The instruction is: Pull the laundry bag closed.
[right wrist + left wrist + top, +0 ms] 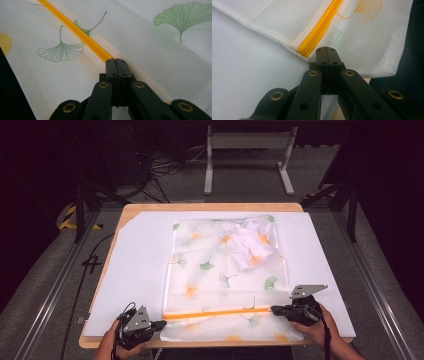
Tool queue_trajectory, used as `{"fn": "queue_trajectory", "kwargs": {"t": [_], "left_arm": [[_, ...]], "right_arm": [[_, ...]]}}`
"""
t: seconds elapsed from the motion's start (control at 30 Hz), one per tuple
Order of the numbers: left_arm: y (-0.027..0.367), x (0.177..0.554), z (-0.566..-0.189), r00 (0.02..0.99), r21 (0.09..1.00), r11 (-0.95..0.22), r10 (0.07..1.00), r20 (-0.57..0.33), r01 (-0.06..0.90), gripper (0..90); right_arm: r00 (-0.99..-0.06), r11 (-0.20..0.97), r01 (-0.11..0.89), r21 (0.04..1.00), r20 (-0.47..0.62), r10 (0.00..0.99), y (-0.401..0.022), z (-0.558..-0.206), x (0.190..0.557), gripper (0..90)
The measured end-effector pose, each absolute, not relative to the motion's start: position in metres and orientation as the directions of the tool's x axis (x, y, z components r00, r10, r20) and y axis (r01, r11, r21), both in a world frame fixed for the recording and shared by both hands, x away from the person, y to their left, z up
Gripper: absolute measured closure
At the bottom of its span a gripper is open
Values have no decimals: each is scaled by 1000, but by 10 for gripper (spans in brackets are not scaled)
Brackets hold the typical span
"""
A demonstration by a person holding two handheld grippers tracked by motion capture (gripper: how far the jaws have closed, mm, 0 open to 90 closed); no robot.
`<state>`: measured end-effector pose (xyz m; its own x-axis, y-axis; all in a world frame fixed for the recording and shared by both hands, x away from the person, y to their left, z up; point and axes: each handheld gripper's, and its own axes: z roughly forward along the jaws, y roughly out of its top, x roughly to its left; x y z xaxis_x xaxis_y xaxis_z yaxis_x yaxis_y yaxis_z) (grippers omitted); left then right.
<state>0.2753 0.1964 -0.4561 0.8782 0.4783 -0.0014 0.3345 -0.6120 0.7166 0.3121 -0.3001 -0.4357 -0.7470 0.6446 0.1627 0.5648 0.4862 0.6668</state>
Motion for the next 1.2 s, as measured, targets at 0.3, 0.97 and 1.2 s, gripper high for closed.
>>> {"fn": "queue_trajectory", "kwargs": {"t": [0.3,0.97,1.2], "left_arm": [[197,277,-456,881,717,-609,472,-16,339,900],[199,280,-455,895,713,-622,445,-20,325,900],[199,279,-455,895,713,-624,446,-12,321,900]], "right_arm": [[-727,467,577,670,160,668,-311,-436,308,900],[-697,429,582,691,152,701,-331,-437,301,900],[-690,421,588,690,157,707,-333,-437,301,900]]}}
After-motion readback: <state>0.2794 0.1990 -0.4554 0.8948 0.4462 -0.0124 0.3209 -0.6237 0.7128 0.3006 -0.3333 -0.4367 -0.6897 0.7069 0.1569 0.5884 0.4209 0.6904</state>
